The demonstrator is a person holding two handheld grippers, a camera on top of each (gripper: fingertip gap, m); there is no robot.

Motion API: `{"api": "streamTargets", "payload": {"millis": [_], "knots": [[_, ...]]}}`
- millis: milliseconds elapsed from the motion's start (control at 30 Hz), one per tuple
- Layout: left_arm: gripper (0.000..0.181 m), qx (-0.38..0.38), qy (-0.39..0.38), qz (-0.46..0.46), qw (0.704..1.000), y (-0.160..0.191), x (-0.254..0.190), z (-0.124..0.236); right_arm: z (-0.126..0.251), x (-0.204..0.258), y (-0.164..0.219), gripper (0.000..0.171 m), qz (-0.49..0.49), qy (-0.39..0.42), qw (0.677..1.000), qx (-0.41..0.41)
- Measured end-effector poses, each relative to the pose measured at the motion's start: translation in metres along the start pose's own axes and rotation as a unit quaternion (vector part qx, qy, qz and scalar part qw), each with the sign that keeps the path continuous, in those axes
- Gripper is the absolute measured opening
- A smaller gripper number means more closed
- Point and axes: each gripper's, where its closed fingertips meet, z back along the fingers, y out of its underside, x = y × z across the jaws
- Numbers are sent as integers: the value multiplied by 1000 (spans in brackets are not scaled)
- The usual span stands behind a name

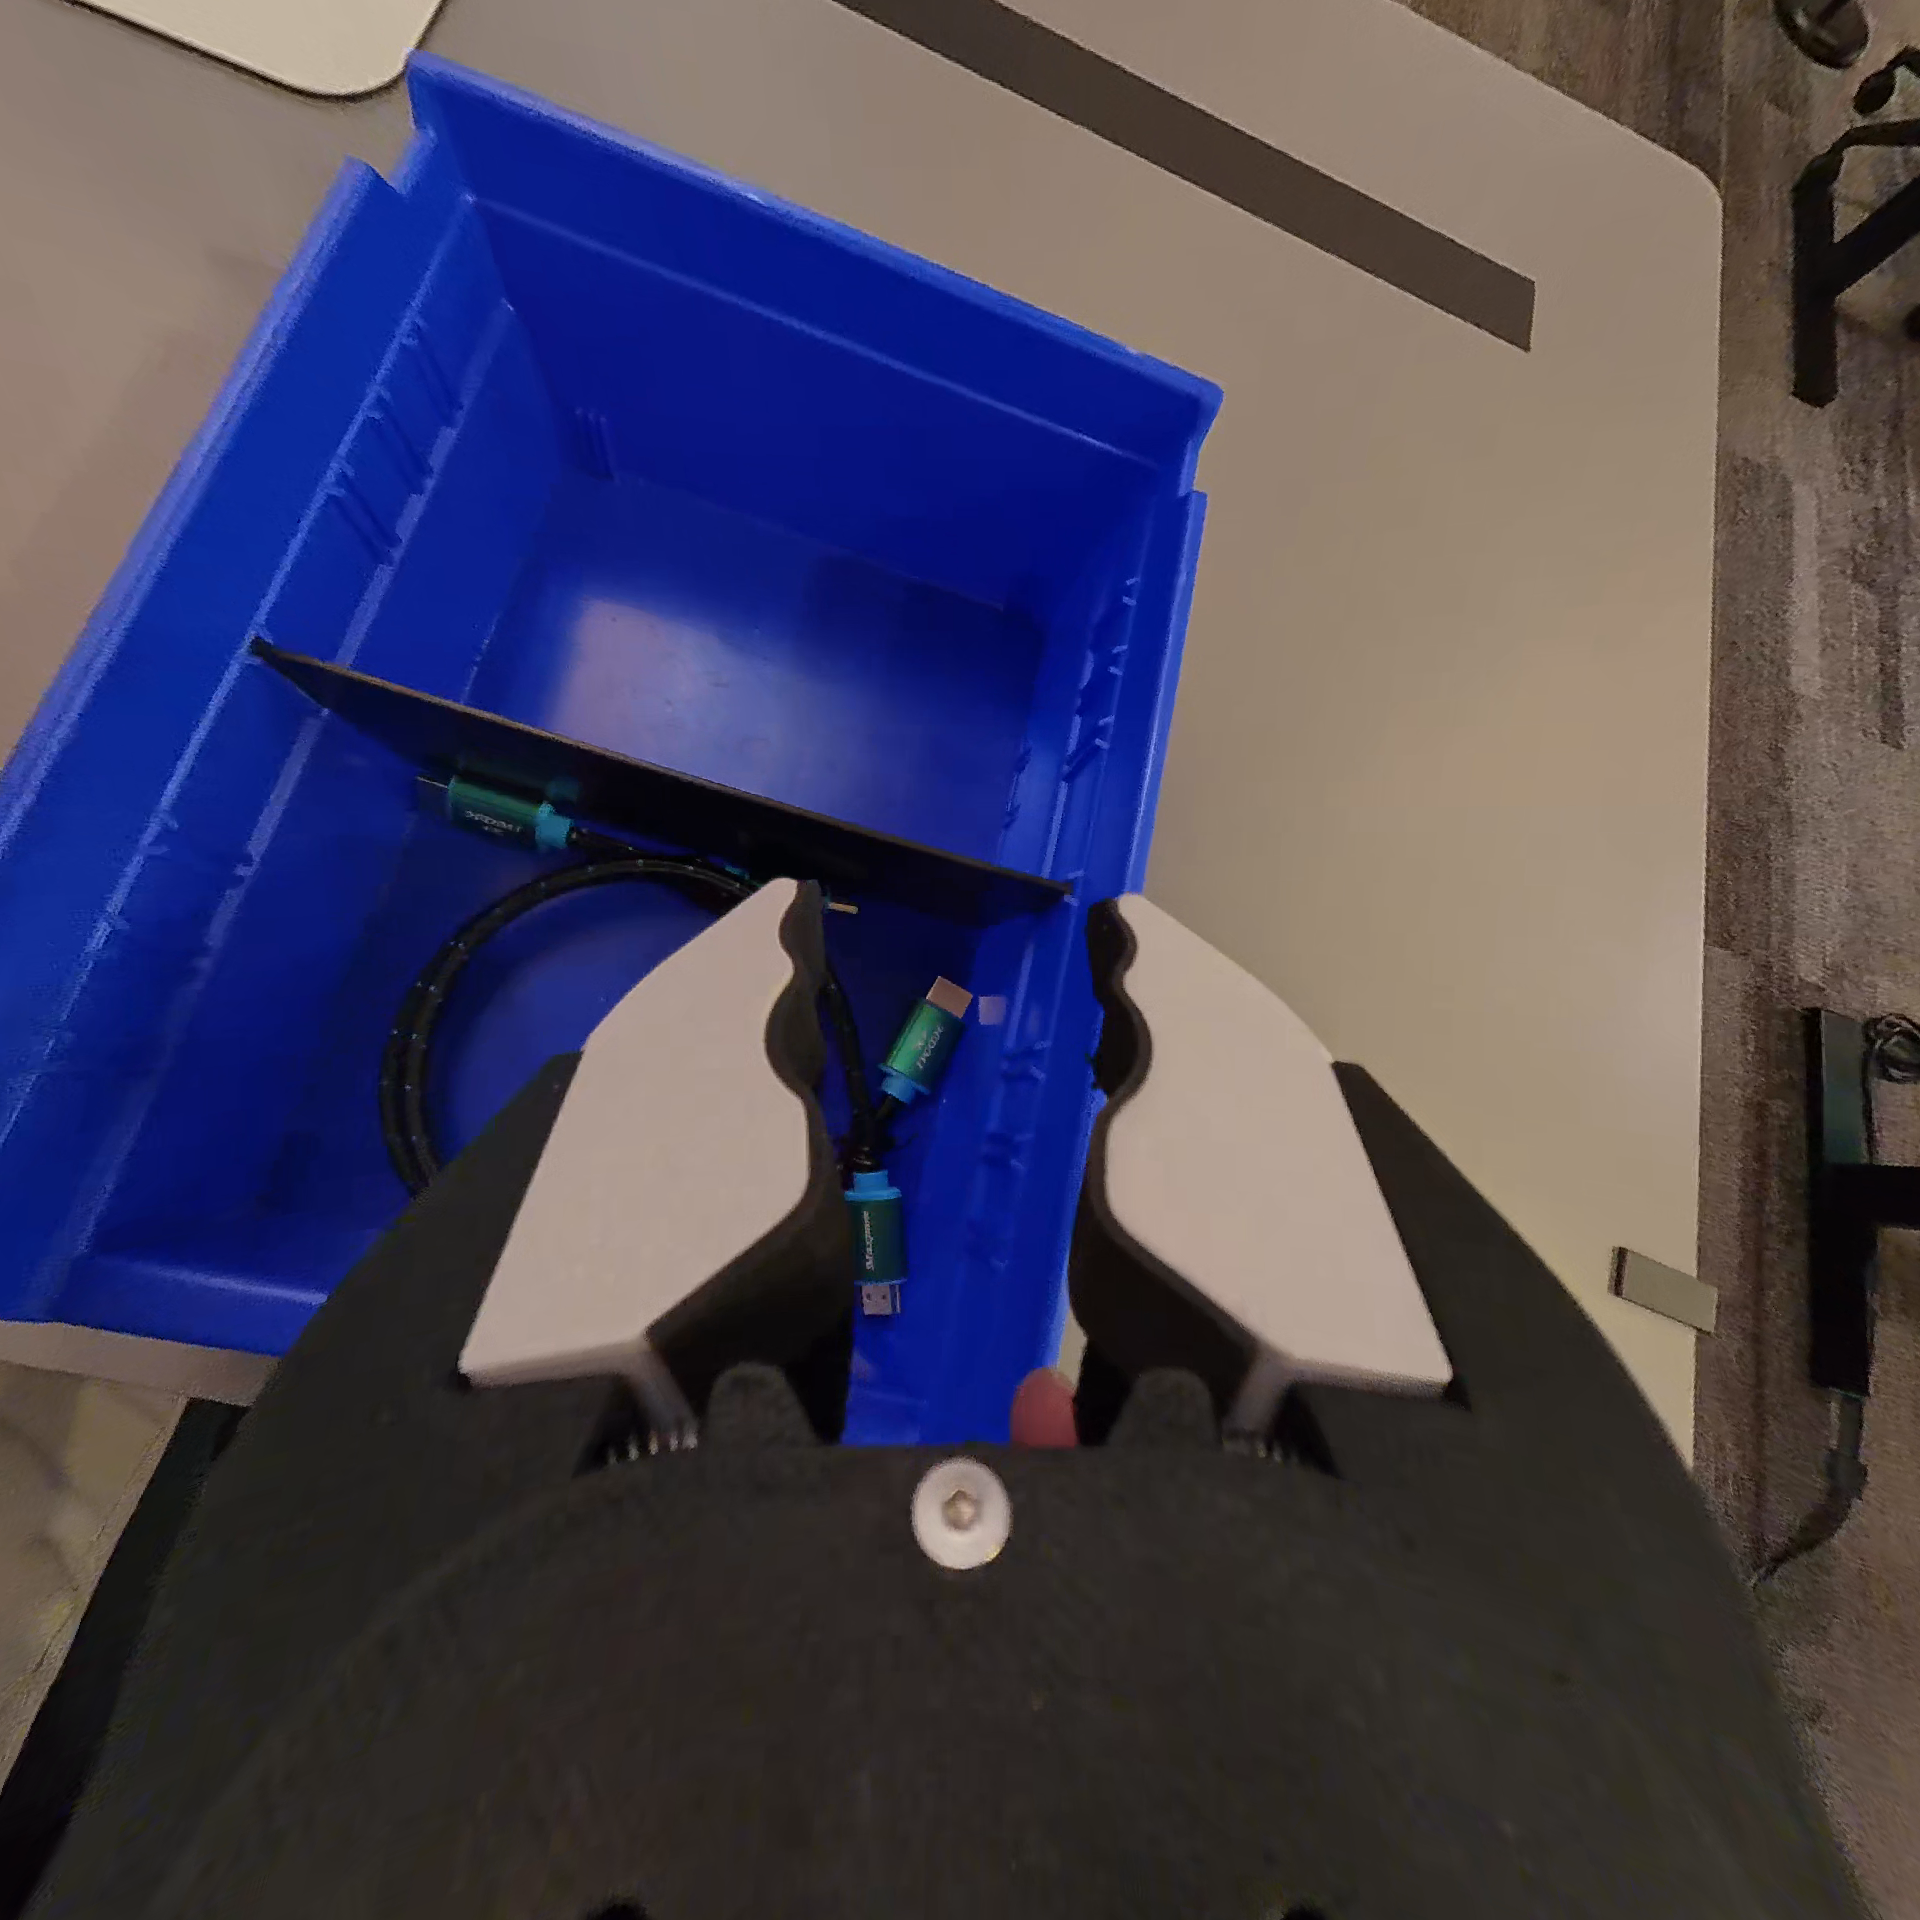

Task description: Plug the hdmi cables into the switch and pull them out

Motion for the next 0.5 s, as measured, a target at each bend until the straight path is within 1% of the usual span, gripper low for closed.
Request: {"api": "streamTargets", "payload": {"millis": [67, 133, 200, 233, 300, 433, 467, 500], "knots": [[56, 5, 3, 2, 1000, -2, 3, 1, 0, 1, -1, 49, -1, -3, 1000, -3], [53, -10, -21, 15, 1000, -7, 18, 7, 0, 4, -2, 49, -2, -11, 1000, -5], [49, -26, 19, 36, 999, -10, 14, 8, 0, 6, -2, 49, -1, -17, 1000, -8], [48, -16, 16, 34, 999, -7, 16, 4, -1, 7, -2, 49, 2, -17, 1000, -6], [50, 14, 43, 31, 998, 0, 8, -8, -2, 8, -1, 49, 3, -22, 1000, -4], [46, 74, 39, 5, 996, 11, 7, -28, -4, 10, -2, 49, 1, -27, 1000, -5], [42, 69, 39, 0, 997, 8, 7, -30, -4, 11, -2, 49, 0, -28, 1000, -6], [29, 63, 44, -4, 997, 5, 5, -30, -4, 11, -2, 49, 0, -27, 1000, -7]]}}
